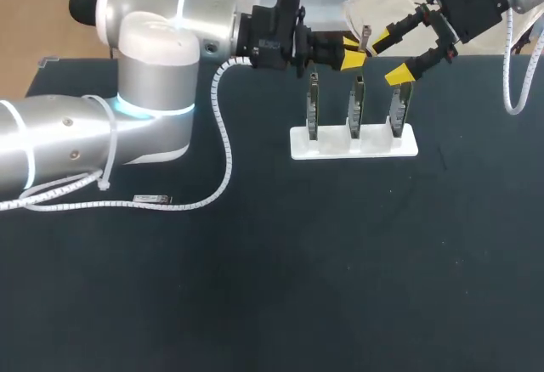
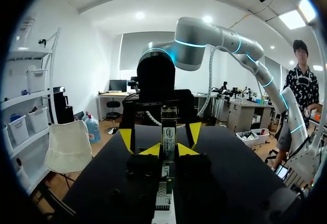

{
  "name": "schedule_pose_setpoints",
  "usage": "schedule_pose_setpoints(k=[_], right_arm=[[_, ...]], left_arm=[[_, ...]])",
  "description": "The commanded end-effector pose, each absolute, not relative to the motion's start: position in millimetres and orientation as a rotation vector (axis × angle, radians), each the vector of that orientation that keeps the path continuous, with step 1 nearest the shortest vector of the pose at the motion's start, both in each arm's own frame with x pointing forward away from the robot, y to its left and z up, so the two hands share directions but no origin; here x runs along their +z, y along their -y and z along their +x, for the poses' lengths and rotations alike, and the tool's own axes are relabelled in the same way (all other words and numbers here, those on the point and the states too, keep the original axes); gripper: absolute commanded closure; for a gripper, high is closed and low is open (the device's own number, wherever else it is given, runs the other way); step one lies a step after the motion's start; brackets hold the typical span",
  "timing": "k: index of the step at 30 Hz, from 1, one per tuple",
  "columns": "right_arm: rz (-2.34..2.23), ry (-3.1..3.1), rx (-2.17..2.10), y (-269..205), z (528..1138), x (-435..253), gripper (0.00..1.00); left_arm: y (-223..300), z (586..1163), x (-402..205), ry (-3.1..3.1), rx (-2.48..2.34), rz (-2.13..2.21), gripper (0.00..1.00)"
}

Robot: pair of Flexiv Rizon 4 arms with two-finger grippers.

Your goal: Pick up the optical module with the left hand, and insert it into the network port with the right hand.

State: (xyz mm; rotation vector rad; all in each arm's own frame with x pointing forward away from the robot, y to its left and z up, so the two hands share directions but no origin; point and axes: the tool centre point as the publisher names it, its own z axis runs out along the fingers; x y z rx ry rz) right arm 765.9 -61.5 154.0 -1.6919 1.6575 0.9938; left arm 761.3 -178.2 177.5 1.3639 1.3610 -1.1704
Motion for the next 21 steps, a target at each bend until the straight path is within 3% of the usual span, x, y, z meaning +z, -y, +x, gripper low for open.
schedule_pose_setpoints(k=[1,21], right_arm=[[-1.690,-1.655,0.991,62,765,154,0.00],[-1.690,-1.655,0.991,62,765,154,0.00]], left_arm=[[181,765,176,-1.365,-1.175,1.364,1.00],[187,767,166,-1.382,-1.189,1.360,1.00]])
